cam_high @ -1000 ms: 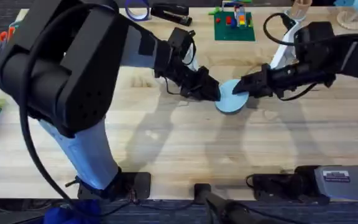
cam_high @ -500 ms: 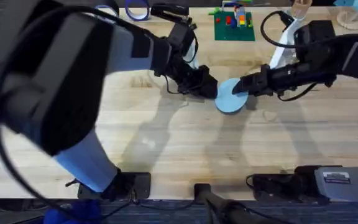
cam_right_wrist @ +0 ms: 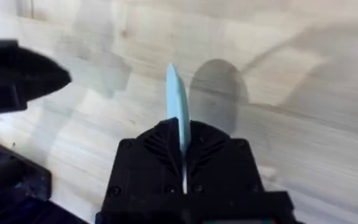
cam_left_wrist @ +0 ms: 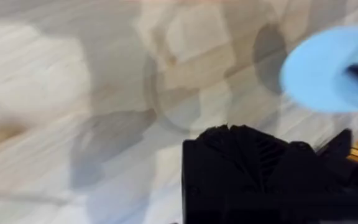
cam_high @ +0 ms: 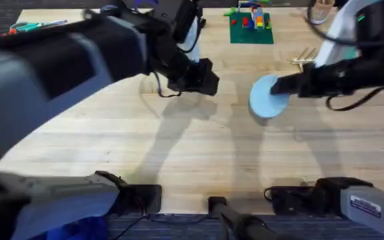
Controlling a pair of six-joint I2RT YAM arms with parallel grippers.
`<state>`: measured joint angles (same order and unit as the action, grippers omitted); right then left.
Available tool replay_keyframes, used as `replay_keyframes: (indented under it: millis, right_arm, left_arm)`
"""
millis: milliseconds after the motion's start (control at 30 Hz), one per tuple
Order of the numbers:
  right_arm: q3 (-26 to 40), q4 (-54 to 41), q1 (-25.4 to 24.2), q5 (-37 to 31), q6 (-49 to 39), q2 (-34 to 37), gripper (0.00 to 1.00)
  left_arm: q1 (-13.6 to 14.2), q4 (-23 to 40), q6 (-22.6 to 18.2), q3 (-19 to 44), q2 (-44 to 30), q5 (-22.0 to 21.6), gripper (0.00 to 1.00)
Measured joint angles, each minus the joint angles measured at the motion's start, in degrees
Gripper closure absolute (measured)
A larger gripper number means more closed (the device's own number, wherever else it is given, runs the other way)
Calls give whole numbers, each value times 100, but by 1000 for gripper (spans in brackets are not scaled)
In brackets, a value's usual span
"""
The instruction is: Pick up the plates from the table one by one and place each into a slot on the dish rack.
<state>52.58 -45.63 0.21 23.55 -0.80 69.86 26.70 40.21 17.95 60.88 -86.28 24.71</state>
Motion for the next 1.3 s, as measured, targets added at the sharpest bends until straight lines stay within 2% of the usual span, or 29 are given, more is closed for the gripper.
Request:
replay_keyframes:
  millis: [133, 333, 433, 467, 900, 1067, 1300]
  right_arm:
    - [621, -552, 0, -399, -103, -432, 970]
    - [1522, -1426, 0, -866, -304, -765, 970]
    - [1865, -1802, 0, -1155, -426, -778, 970]
    - [2102, -2031, 0, -1532, -528, -775, 970]
    - [2356, -1961, 0, -2745, -743, -777, 970]
    - [2358, -1884, 0, -2947, -826, -775, 970]
    - [2534, -1861, -119, -3023, -850, -775, 970]
  left_arm:
    - [0, 787, -246, 152, 478, -348, 961]
    - [0, 2035, -557, 808, 890, -817, 961]
    - [0, 2538, -622, 1097, 1029, -1146, 961]
    - [0, 2777, -662, 1283, 1137, -1456, 961]
    - [0, 2950, -706, 1543, 1751, -2342, 961]
    - [0, 2952, -708, 1550, 1958, -2593, 960]
    - [0, 2955, -718, 1558, 2152, -2695, 941]
